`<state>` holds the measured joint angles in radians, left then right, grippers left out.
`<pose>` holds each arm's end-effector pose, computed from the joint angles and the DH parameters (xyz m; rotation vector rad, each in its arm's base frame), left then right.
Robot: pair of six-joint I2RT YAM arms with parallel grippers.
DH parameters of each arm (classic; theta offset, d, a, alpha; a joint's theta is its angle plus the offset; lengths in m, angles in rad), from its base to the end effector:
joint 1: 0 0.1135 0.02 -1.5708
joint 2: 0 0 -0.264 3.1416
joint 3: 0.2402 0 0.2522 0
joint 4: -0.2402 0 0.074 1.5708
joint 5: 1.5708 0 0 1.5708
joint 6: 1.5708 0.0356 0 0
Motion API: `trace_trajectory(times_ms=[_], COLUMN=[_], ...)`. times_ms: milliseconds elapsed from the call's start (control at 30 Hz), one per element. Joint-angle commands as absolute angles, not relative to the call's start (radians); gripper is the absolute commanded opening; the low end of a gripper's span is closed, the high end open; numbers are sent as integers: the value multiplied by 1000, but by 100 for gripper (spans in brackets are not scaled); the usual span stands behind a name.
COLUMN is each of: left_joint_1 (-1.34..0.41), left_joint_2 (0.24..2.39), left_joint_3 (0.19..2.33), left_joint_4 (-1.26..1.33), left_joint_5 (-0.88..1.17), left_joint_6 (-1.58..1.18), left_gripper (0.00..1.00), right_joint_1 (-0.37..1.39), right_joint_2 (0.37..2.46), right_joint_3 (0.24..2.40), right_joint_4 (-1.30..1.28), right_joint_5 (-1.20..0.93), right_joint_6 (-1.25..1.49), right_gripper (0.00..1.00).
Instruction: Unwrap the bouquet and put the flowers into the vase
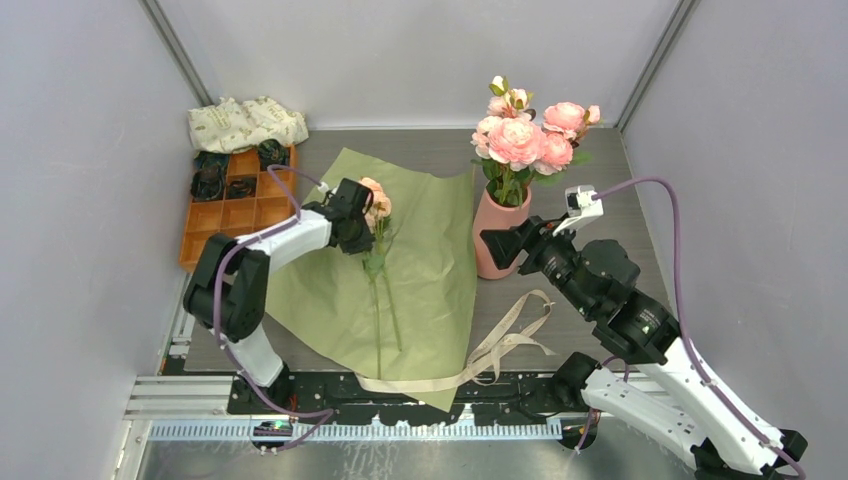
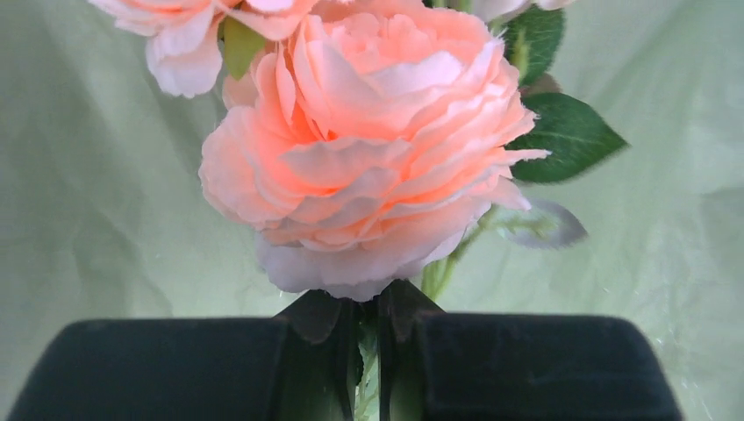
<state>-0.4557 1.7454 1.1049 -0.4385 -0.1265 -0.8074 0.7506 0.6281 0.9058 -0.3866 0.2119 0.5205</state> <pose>0.3160 -0.1499 0.1788 -0.5070 2.6115 -0.2582 0.1029 0.0857 0.3817 -0.0347 1.7374 0.7727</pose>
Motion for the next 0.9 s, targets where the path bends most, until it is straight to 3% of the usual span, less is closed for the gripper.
trace_trajectory(times_ms=[0,267,433,500,633,867], left_joint_1=[-451,-469,-559,-621,-731,-846], left_joint_2=[1552,1262,1137,1121,1127,1307], left_joint_3=[1076,1108,1223,1300,1434,1748], left_joint_4=[-388,-440,-404,-386,-251,-124], left_joint_5=[-166,-251,-274,-305,-302,-166], left_joint_6=[-797,-720,-610,-548,-416,-291], left_gripper=[8,9,9,9,10,12], right_joint_1=[750,750,750,750,749,750], right_joint_2=[611,554,486,456,408,352], right_joint_3=[914,914,916,923,937,940], right_joint_4=[-347,-378,-398,-420,-465,-523], right_joint_5=[209,240,261,274,302,324], right_joint_6=[527,519,506,504,499,502], right_gripper=[73,81,94,99,100,100])
